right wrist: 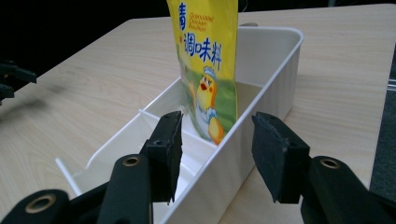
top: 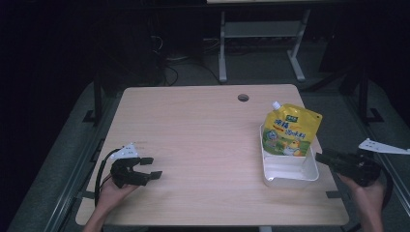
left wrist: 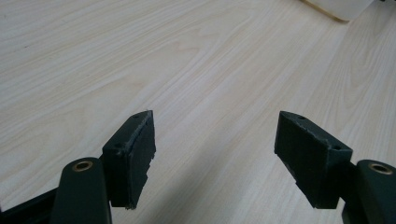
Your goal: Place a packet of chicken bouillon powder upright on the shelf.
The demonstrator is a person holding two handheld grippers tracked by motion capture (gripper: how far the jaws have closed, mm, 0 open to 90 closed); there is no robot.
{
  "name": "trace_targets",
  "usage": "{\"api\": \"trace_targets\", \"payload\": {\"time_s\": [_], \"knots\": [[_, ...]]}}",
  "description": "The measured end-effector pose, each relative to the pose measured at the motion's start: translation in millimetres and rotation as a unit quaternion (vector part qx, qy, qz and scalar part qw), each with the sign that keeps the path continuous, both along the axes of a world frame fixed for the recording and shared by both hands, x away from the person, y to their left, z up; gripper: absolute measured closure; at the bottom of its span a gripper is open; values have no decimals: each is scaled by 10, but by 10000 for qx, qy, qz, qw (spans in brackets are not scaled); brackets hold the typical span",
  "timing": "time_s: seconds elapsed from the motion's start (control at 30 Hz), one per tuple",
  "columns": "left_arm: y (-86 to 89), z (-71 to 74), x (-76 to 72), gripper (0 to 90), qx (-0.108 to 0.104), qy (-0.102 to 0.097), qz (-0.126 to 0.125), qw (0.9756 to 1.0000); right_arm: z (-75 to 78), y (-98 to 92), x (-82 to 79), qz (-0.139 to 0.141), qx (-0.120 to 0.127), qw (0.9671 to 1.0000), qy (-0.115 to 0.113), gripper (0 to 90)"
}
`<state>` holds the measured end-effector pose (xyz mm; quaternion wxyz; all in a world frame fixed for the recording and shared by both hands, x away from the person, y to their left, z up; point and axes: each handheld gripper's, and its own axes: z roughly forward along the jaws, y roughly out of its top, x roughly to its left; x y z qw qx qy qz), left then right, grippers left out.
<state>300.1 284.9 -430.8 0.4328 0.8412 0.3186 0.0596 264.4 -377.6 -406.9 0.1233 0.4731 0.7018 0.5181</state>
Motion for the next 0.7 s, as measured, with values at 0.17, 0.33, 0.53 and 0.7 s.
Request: {"api": "trace_targets", "payload": {"time_s": [0.17, 0.33, 0.53, 0.7], "knots": [[-5, -4, -5, 285, 6, 13, 0, 10000, -42, 13, -87, 30, 16, 10000, 8, 497], [5, 0, -9, 285, 10, -5, -9, 10000, -75, 35, -155, 55, 16, 10000, 28, 486], [6, 2, -16, 284, 9, -7, -12, 10000, -95, 75, -235, 112, -46, 9999, 45, 466], [7, 2, -20, 284, 2, -8, -14, 10000, -134, 98, -310, 156, -53, 9998, 91, 453]]}}
